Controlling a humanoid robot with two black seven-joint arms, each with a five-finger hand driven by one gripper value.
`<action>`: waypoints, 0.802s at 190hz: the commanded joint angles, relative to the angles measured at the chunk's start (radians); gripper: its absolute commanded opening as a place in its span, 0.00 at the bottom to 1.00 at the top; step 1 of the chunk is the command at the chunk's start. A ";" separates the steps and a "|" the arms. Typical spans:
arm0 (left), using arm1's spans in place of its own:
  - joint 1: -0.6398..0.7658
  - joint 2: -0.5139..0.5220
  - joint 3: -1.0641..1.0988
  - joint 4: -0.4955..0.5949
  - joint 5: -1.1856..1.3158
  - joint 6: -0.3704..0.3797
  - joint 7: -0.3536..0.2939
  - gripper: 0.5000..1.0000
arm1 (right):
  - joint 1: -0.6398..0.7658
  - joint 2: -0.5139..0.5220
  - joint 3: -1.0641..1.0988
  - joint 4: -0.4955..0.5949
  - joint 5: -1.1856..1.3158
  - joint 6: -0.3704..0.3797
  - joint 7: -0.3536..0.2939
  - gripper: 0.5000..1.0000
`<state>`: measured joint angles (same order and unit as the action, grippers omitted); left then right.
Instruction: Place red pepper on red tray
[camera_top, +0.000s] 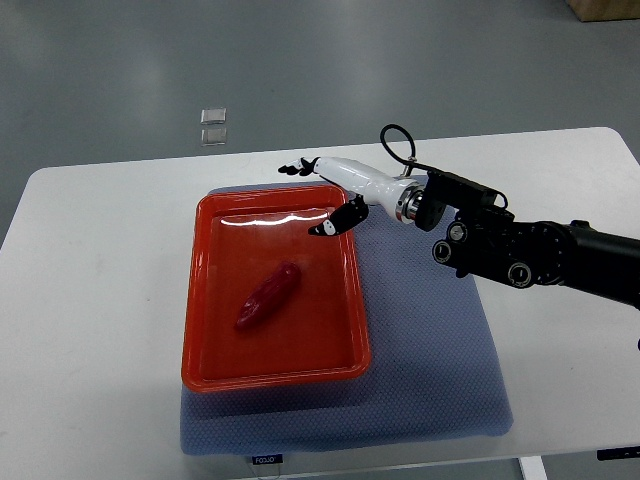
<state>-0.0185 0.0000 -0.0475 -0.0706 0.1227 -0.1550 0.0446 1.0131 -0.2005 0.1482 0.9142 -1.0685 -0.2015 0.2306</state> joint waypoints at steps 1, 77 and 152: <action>0.000 0.000 0.000 0.000 0.000 0.000 0.000 1.00 | -0.064 -0.010 0.125 0.000 0.045 0.001 -0.007 0.72; 0.000 0.000 0.000 0.000 0.000 0.000 0.000 1.00 | -0.168 -0.073 0.450 -0.008 0.176 0.019 -0.059 0.72; 0.000 0.000 0.000 0.000 0.000 0.000 0.000 1.00 | -0.304 -0.013 0.778 -0.009 0.251 0.125 -0.145 0.72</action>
<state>-0.0183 0.0000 -0.0471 -0.0706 0.1227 -0.1548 0.0443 0.7467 -0.2554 0.8244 0.9050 -0.7856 -0.1193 0.1092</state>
